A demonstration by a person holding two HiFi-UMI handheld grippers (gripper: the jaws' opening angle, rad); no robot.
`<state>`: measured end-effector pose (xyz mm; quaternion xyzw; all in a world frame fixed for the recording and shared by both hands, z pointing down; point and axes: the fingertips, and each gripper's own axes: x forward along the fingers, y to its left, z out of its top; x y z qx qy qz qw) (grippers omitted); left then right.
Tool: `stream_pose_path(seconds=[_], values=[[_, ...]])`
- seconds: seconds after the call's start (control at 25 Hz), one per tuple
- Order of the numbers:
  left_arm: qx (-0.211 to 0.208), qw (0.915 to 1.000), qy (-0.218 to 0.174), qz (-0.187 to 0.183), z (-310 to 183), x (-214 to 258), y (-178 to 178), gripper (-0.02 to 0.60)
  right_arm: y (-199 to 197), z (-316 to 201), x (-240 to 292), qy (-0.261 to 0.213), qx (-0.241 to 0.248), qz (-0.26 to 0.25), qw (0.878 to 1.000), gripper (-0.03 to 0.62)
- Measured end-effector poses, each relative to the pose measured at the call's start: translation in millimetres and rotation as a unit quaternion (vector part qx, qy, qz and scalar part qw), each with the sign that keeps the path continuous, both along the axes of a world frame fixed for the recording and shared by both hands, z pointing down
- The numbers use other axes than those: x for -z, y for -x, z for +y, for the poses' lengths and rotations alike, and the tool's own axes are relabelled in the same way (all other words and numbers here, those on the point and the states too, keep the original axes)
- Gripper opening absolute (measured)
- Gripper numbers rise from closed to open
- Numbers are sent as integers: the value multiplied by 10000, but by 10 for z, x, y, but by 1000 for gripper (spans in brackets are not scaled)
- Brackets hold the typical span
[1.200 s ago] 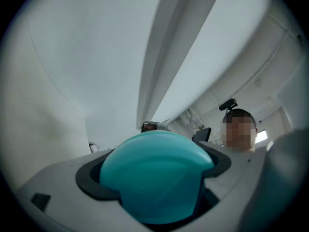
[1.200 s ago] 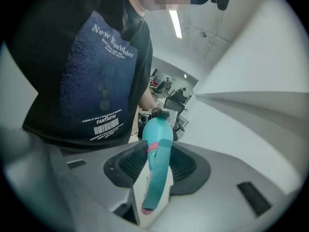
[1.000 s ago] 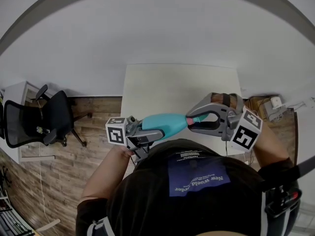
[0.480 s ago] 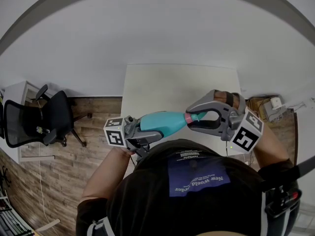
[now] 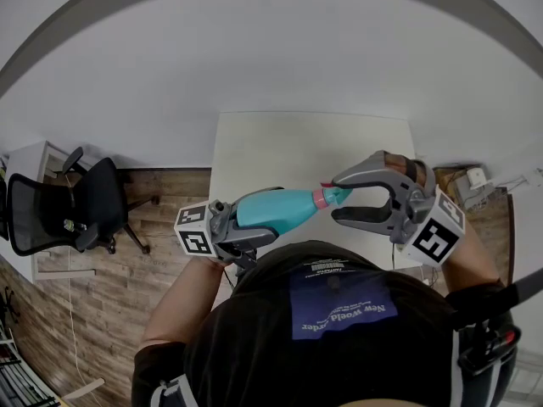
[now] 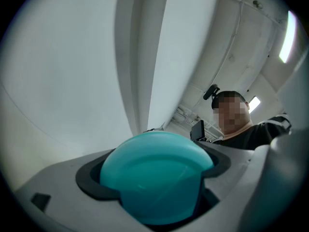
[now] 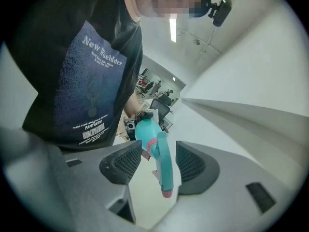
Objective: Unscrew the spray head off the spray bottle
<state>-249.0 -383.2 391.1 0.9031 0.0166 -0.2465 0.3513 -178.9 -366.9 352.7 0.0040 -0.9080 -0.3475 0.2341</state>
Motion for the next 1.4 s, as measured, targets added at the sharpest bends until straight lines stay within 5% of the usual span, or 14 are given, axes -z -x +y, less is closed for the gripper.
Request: stream_pose_path(seconds=[0.12,0.2,0.36,0.56,0.64,0.76,0.84,1.0,1.16,1.4], values=[[198,9991,-334,-156,-7,30,78,489,-127,-32,96,842,-218,-445,9952,195],[322,9978,-515,-254,6,68,51,489,-323,-87,291,2017,-418,-1287,9701,195],[506,9954,-726,-371,62,119,-16,489,-737,-299,654,3922,-444,-2956,8700,195],[663,9910,-982,-620,-94,93,140,489,-789,-836,193,6190,-1142,-3158,7100,235],[704,9895,-1057,-684,-127,96,163,489,-722,-855,29,6743,-1168,-2951,6668,266],[760,9860,-1225,-832,-98,88,87,489,-654,-735,-128,7297,-1074,-2630,6220,295],[781,9835,-1348,-914,-64,73,152,489,-473,-643,-207,7556,-1008,-2445,5993,298],[801,9792,-1539,-1048,-7,27,485,489,65,-513,-360,7817,-1014,-2086,5789,298],[800,9702,-1829,-1373,6,11,170,489,52,-462,-246,8134,-806,-2062,5379,298],[868,9568,-2227,-1654,63,3,68,489,198,-360,-354,8314,-866,-1730,5209,296]])
